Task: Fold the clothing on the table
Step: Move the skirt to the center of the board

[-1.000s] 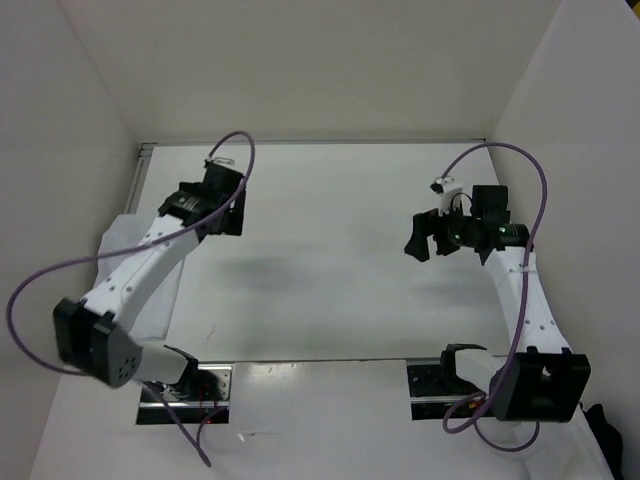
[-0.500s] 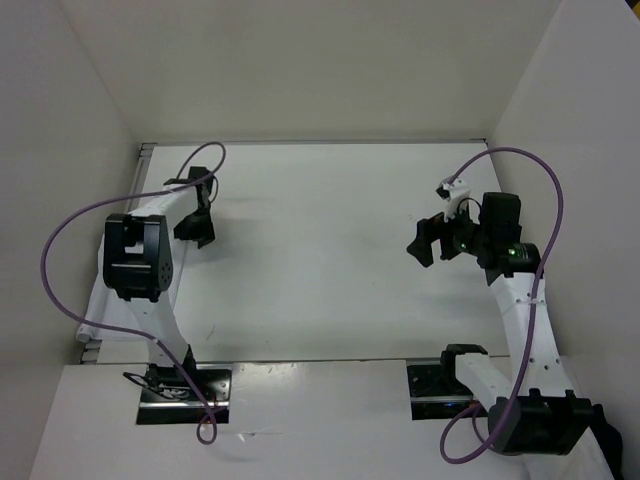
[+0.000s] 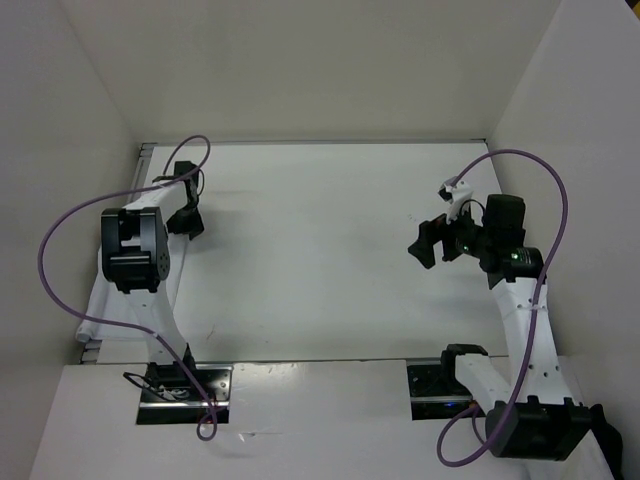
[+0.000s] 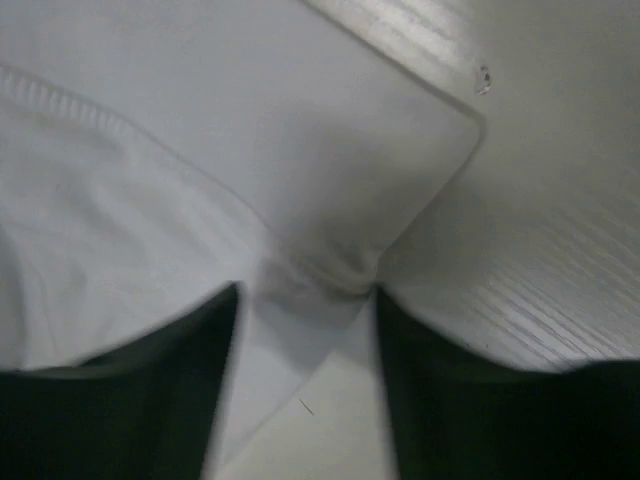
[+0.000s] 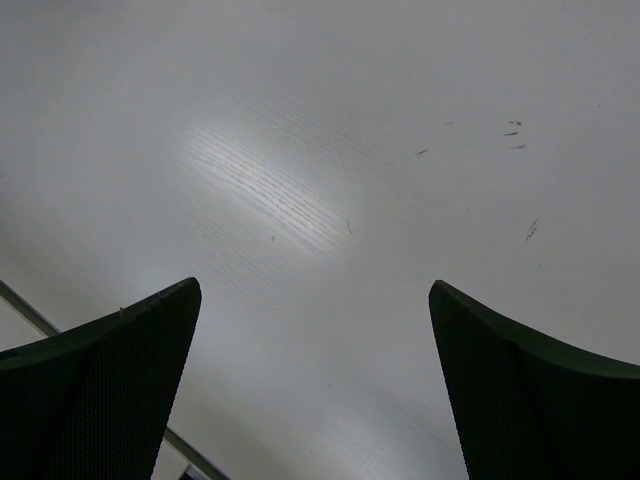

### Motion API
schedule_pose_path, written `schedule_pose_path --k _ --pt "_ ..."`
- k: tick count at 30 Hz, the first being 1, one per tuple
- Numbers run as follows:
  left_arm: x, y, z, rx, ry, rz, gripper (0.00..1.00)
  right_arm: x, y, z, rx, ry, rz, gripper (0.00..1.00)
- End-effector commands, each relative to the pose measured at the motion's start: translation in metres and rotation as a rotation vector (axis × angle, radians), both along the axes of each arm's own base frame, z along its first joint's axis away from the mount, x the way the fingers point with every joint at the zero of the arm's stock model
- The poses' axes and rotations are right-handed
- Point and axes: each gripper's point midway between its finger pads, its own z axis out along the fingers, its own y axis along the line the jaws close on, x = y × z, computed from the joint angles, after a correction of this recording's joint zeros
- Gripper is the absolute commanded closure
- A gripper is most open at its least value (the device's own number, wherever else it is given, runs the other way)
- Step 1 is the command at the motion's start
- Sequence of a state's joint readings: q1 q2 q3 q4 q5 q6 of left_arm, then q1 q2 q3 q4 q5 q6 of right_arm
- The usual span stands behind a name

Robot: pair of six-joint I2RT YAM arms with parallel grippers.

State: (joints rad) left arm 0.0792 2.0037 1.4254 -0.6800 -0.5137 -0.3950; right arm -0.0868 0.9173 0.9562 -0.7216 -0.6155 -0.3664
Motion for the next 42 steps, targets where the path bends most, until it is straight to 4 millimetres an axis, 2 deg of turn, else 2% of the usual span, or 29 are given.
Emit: schedule_pose_path --k 1,2,3,4,5,7,8,9,10,11,13,16,17,18,19,20,21,22,23,26,27,29,31,34,36,37,39,40,42 --pt "0.005 -0.003 -0.026 -0.049 0.026 -0.022 0.56 0.003 -0.001 0.011 -0.004 -0.065 0.017 0.01" --pt "0.007 -0.004 -0.026 -0.057 0.020 -0.033 0.81 0.003 -0.001 0.011 -0.004 -0.065 0.017 0.01" --pt "0.004 -0.006 -0.031 -0.066 0.044 -0.043 1.00 0.003 -0.001 0.011 -0.004 -0.065 0.017 0.01" --pt "0.007 -0.012 -0.030 -0.103 0.038 -0.052 1.00 0.002 -0.001 0.013 -0.005 -0.074 0.017 0.01" --pt "0.008 -0.016 -0.029 -0.128 0.036 -0.058 1.00 0.003 -0.003 0.013 -0.006 -0.074 0.008 0.01" --pt "0.017 -0.036 -0.011 -0.156 -0.014 -0.116 1.00 0.003 -0.003 0.013 -0.006 -0.074 0.007 0.01" --pt "0.022 -0.060 -0.001 -0.171 -0.038 -0.175 1.00 0.001 -0.003 0.012 -0.006 -0.075 0.007 0.01" --pt "0.027 -0.073 0.020 -0.168 -0.090 -0.211 1.00 0.002 -0.003 0.013 -0.007 -0.085 0.007 0.01" --pt "0.030 -0.090 0.030 -0.186 -0.118 -0.244 1.00 0.001 -0.003 0.015 -0.008 -0.094 0.007 0.01" --pt "0.030 -0.125 0.038 -0.216 -0.133 -0.326 1.00 0.002 -0.004 0.015 -0.013 -0.093 0.000 0.01" --pt "0.027 -0.165 0.052 -0.291 -0.148 -0.411 1.00 0.002 -0.006 0.015 -0.007 -0.088 -0.014 0.01" --pt "0.019 -0.249 0.071 -0.493 -0.174 -0.565 1.00 0.002 -0.006 0.019 -0.009 -0.107 -0.014 0.01" --pt "0.019 -0.275 0.072 -0.559 -0.189 -0.624 0.92 0.003 -0.010 0.018 -0.015 -0.106 -0.030 0.01" --pt "0.011 -0.311 0.083 -0.640 -0.198 -0.710 0.77 0.003 -0.010 0.018 -0.015 -0.106 -0.030 0.01" --pt "0.010 -0.321 0.085 -0.648 -0.200 -0.724 0.59 0.003 -0.010 0.018 -0.015 -0.106 -0.030 0.01" --pt "0.010 -0.319 0.088 -0.613 -0.196 -0.705 0.19 0.003 -0.010 0.018 -0.015 -0.106 -0.030 0.01" --pt "0.019 -0.300 0.095 -0.503 -0.230 -0.651 0.01 0.004 -0.013 0.018 -0.016 -0.106 -0.039 0.01" --pt "0.022 -0.292 0.104 -0.460 -0.252 -0.636 0.00 0.003 -0.013 0.020 -0.017 -0.115 -0.039 0.01" --pt "0.022 -0.286 0.127 -0.432 -0.303 -0.643 0.00 0.003 -0.013 0.020 -0.017 -0.115 -0.039 0.01" --pt "0.023 -0.241 0.163 -0.297 -0.388 -0.615 0.00 0.003 -0.015 0.020 -0.018 -0.115 -0.050 0.01" --pt "0.022 -0.228 0.165 -0.270 -0.388 -0.612 0.00 0.003 -0.015 0.017 -0.016 -0.106 -0.050 0.01" --pt "0.016 -0.210 0.152 -0.230 -0.323 -0.616 0.00 0.004 -0.016 0.018 -0.018 -0.115 -0.050 0.01" --pt "0.006 -0.190 0.127 -0.180 -0.217 -0.569 0.00 0.007 -0.016 0.017 -0.010 -0.108 -0.055 0.01" --pt "-0.002 -0.182 0.083 -0.124 -0.065 -0.552 0.00 0.007 -0.015 0.015 -0.003 -0.105 -0.060 0.01" --pt "-0.009 -0.202 0.074 -0.188 -0.038 -0.596 0.00 0.009 -0.016 0.017 -0.004 -0.116 -0.060 0.01" --pt "-0.011 -0.233 0.078 -0.273 -0.069 -0.667 0.00 0.008 -0.014 0.018 0.003 -0.116 -0.050 0.01" --pt "-0.018 -0.267 0.084 -0.388 -0.113 -0.726 0.06 0.009 -0.012 0.016 0.012 -0.108 -0.038 0.01" --pt "-0.022 -0.306 0.101 -0.537 -0.184 -0.815 0.12 0.009 -0.012 0.016 0.012 -0.108 -0.038 0.01" --pt "-0.026 -0.339 0.107 -0.675 -0.253 -0.878 0.15 0.011 -0.012 0.015 0.012 -0.105 -0.039 0.01"
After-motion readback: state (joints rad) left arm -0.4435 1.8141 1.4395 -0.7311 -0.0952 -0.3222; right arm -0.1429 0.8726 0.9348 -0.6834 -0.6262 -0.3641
